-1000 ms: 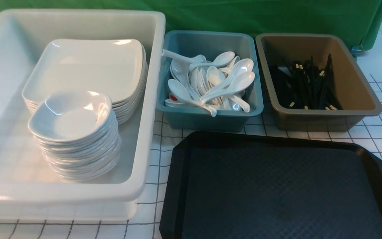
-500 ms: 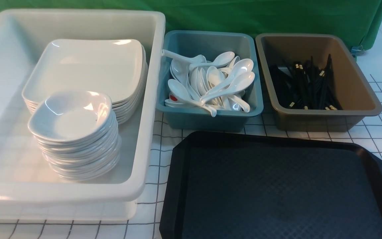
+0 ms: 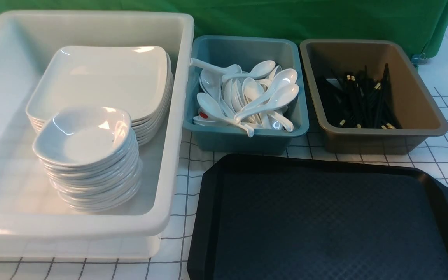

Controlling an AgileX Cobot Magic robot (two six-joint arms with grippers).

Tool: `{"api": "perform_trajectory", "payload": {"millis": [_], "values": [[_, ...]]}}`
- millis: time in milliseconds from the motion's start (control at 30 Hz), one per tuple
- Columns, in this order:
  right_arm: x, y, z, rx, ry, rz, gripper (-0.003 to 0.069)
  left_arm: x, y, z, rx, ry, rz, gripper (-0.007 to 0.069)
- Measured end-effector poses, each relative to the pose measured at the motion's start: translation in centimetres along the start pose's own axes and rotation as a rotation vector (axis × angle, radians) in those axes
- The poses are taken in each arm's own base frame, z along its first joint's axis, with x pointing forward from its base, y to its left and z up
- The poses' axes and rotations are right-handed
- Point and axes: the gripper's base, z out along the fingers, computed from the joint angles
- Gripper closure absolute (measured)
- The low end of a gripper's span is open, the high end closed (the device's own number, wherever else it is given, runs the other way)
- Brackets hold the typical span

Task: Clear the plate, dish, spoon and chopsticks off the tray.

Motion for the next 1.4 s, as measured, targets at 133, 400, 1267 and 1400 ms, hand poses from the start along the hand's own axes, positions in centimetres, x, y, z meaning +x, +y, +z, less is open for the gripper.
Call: {"api": "perform_trajectory", "payload": {"millis": [133, 400, 1267, 1400], "values": [[0.0, 0.1, 0.0, -0.011, 0.001, -0.031, 0.042, 0.0, 0.0, 0.0, 0.0, 0.0, 0.0, 0.0624], [1.9, -0.1, 0.1, 0.096, 0.111, -0.045, 0.042, 0.0, 0.0, 0.0, 0.0, 0.0, 0.0, 0.062], [13.8, -1.8, -1.2, 0.491, 0.469, -0.075, 0.0419, 0.0, 0.0, 0.0, 0.0, 0.001, 0.0, 0.062], [13.8, -1.8, -1.2, 0.492, 0.468, -0.075, 0.0419, 0.0, 0.0, 0.0, 0.0, 0.001, 0.0, 0.062]]}}
